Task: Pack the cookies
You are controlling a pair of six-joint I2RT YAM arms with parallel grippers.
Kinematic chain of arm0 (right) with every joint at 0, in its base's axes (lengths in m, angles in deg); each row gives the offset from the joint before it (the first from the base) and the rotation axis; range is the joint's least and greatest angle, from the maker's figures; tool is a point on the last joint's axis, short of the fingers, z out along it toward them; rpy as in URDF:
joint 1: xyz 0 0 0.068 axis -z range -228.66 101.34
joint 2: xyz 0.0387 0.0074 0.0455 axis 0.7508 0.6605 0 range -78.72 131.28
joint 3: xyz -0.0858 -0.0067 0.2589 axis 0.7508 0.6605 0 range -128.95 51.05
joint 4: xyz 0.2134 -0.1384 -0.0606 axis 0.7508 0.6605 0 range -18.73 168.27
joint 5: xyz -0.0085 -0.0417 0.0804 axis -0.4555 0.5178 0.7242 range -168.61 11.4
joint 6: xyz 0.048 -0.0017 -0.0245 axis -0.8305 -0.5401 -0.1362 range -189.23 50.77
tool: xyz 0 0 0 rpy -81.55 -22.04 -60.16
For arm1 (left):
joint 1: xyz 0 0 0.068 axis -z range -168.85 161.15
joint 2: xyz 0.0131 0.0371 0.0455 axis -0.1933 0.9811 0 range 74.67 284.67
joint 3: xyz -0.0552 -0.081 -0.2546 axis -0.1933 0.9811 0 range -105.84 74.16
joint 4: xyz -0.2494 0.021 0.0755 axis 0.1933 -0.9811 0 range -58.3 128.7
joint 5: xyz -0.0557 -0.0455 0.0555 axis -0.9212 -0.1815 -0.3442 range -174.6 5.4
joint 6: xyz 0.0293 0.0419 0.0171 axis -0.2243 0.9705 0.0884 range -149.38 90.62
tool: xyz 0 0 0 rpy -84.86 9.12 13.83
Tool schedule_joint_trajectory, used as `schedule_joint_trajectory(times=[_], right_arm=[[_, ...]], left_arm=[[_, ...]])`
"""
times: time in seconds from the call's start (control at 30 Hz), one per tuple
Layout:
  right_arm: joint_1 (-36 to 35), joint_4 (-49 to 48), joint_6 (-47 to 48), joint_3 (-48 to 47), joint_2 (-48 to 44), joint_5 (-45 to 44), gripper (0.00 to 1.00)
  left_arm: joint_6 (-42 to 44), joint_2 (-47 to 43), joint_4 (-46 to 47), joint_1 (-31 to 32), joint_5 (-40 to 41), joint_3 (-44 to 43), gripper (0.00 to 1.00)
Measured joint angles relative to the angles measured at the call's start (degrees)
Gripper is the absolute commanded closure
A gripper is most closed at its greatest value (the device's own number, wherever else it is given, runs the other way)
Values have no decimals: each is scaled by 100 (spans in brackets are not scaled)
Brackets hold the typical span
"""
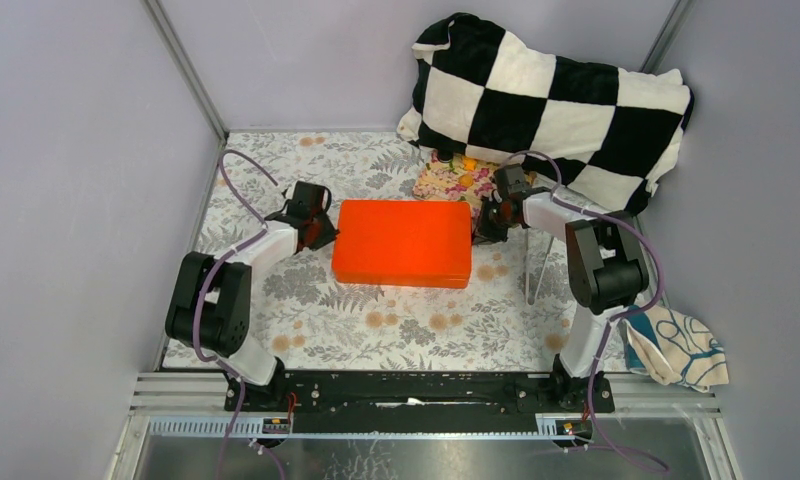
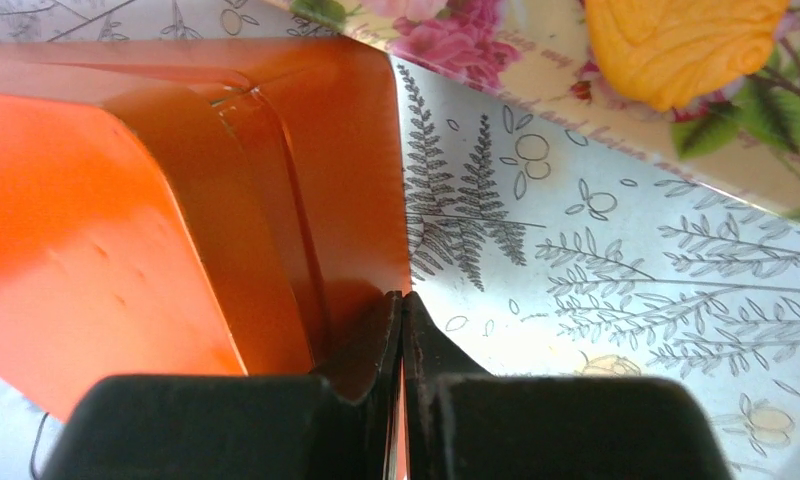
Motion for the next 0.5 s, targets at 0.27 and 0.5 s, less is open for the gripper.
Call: schedule_joint_trajectory(times=[0.27,0.5], right_arm=[[-302,769,-146,-326,-310,-1429,98],[-542,1228,-269,-426,-1552,-3217,99]], left_arm=[[-66,-105,76,103,-278,289,100],[-118,-201,61,284,-579,492,100]])
